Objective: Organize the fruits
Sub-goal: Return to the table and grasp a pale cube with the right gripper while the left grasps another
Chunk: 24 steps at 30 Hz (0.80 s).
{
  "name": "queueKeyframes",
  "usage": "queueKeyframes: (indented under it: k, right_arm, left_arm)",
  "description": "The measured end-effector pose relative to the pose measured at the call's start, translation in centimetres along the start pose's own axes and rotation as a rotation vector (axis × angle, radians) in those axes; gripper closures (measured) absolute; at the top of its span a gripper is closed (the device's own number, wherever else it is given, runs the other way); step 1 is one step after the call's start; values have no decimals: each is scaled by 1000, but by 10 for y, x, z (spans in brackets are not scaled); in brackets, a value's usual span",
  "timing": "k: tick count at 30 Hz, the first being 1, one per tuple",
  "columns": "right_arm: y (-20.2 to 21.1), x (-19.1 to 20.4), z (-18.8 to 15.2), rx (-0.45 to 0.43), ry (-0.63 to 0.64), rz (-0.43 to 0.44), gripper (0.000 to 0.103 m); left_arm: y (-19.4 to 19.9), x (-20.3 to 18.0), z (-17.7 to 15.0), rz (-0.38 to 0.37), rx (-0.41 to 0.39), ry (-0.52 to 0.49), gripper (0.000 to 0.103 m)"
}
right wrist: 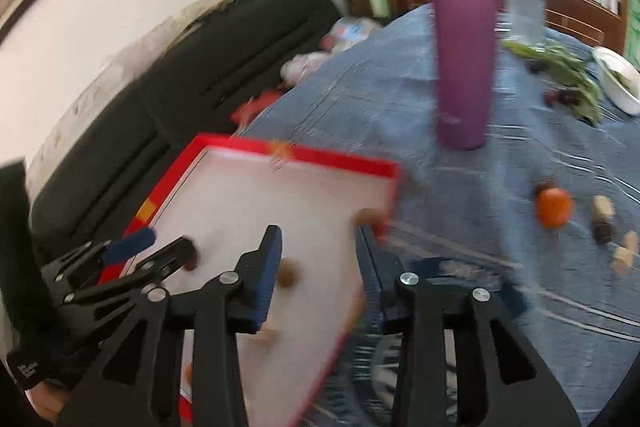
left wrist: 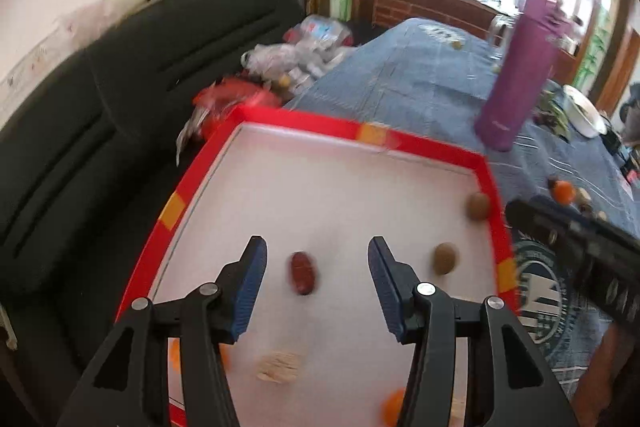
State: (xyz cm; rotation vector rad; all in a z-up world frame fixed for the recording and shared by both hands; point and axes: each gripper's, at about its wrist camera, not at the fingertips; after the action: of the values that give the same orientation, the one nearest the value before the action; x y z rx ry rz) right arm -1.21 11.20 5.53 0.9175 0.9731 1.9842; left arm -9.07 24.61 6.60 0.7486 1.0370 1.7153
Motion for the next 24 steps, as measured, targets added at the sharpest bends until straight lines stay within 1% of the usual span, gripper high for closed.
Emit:
queueKeyframes:
  k: [1, 3, 4, 8, 12, 14, 18, 21, 24]
  right_arm:
    - [6, -11, -1, -11, -18, -9, 62]
    - [18, -37, -1, -31, -58, -30, 62]
    - [24, -51, -1, -40, -80, -39, 62]
    - [53, -117, -8, -72, -184, -87, 62]
    - [69, -178, -13, -43, -278, -100, 62]
    - [72, -208, -17, -26, -321, -88, 62]
    - [76, -248, -29, -32, -405, -45, 63]
    - [70, -262, -33, -9, -446, -27, 63]
    - [58, -265, -30, 27, -447, -44, 63]
  left_arm:
    - [5, -10, -1, -11, -12, -23, 50]
    - [11, -28, -2, -29, -22, -63, 45]
    - [14, -41, -3, -37, -31, -93, 40]
    - [22, -88, -8, -64, -57, -204, 40]
    - [26, -135, -13, -82, -74, -321, 40]
    - [26, -160, -17, -95, -87, -387, 40]
    - [22, -201, -20, -122, -99, -481, 40]
    - [16, -223, -19, -151, -99, -519, 40]
    - [12, -241, -17, -184, -96, -534, 40]
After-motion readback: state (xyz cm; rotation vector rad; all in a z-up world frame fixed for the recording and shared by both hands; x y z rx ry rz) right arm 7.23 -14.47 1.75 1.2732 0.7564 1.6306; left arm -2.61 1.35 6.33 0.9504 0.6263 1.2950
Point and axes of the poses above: each gripper's, at about its wrist camera, not at the fingertips, and y roughly against the way its jaws point, x to its left, z to its top, and after that the axes turned 12 degrees about x, right-handed
